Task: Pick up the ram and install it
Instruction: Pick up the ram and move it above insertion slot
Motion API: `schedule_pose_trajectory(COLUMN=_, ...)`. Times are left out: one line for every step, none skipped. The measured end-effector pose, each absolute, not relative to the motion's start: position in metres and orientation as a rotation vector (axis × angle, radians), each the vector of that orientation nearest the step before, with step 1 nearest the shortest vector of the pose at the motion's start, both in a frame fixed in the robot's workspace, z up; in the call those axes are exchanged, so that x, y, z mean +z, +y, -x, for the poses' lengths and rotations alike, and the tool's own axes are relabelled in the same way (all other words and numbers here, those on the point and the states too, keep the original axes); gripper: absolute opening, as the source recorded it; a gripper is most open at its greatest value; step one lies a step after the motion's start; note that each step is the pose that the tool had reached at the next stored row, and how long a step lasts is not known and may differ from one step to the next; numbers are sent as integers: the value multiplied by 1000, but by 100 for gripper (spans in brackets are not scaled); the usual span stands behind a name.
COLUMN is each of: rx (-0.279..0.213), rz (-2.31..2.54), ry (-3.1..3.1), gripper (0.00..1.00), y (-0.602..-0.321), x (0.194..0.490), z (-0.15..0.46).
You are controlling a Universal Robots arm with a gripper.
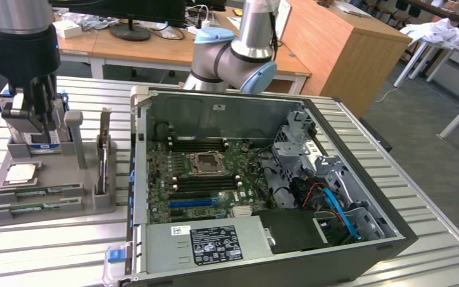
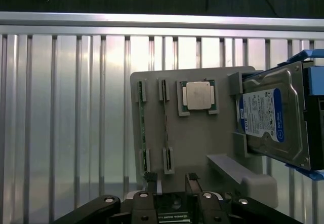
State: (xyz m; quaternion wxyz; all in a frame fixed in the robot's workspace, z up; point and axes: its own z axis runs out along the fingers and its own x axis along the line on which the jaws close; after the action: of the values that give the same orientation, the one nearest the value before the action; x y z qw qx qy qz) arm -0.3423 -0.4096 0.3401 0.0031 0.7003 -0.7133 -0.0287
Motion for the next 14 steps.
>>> schedule_pose_trajectory(rx=-90, rz=-2196, ry=-2236, gripper=36, y=-410, x=340, z=342)
schedule_pose_trajectory(rx=-90, rz=-2196, ry=-2236, gripper=36, y=-410, x=339, z=342)
schedule_pose_trajectory(rx=-90, rz=-2196, ry=-2236, gripper=36, y=-410, x=339, z=342)
schedule_pose_trajectory(rx=-90, rz=-2196, ry=-2236, gripper=36, y=-410, x=339, z=342)
schedule_pose_trajectory(rx=-90, rz=-2196, ry=-2236, gripper=36, y=-410, x=338, z=342)
schedule_pose_trajectory(rx=-90, rz=-2196, ry=-2236, gripper=36, y=-410, x=338, z=342)
schedule_pose_trajectory(rx=-90, rz=-2196, ry=-2236, gripper=36, y=-410, x=337, z=342)
schedule_pose_trajectory(rx=-90, rz=-2196, ry=-2236, gripper=36, y=-410, x=337, z=342)
schedule_pose_trajectory(rx=-90, rz=-2196, ry=-2236, gripper=36, y=-410, x=337, z=342)
schedule_pose_trajectory(rx=-90, rz=-2196, ry=-2236, gripper=36, y=-410, x=336, z=342)
schedule_pose_trajectory(rx=-90, rz=-2196, ry=-2236, gripper=36, y=-410, x=336, z=342)
schedule_pose_trajectory(rx=-90, rz=-2196, ry=-2236, gripper=36, y=-410, x=335, z=342)
schedule_pose_trajectory(rx=-90, rz=-2196, ry=-2236, gripper=36, y=-410, x=335, z=342)
schedule_pose_trajectory(rx=-90, rz=-2196, ry=-2236, gripper=36, y=-410, x=335, z=342)
